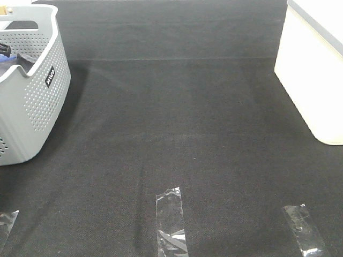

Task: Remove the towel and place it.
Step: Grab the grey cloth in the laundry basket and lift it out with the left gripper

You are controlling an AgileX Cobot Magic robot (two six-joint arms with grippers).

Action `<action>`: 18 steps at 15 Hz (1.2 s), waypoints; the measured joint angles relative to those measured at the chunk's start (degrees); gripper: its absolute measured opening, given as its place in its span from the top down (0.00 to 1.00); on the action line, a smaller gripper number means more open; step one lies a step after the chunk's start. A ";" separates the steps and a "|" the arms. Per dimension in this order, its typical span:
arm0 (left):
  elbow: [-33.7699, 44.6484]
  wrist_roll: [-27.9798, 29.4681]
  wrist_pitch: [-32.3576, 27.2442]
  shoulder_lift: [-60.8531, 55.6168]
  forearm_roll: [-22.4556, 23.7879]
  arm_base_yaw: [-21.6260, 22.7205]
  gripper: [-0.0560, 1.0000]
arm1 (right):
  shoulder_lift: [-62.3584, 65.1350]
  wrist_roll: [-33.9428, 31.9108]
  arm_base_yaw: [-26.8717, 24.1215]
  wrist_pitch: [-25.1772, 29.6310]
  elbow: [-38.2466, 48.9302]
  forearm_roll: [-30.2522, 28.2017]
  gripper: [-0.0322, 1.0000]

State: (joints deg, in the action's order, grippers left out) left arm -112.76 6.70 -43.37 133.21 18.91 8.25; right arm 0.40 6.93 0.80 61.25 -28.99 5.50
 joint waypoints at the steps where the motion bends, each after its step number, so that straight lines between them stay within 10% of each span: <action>1: 0.00 -0.17 0.00 0.00 0.00 0.00 0.93 | 0.00 0.00 0.00 0.00 0.00 0.00 0.20; 13: 0.00 -2.41 -3.27 -14.15 -2.35 -1.38 0.95 | 0.00 0.00 0.00 0.00 0.00 0.00 0.20; 18: 0.00 -7.28 -2.98 -24.81 -2.81 -10.14 0.95 | 0.00 0.00 0.00 0.00 0.00 0.00 0.20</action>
State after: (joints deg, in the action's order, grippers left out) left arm -112.76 -0.57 -46.35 108.40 16.10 -1.89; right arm 0.40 6.93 0.80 61.25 -28.99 5.50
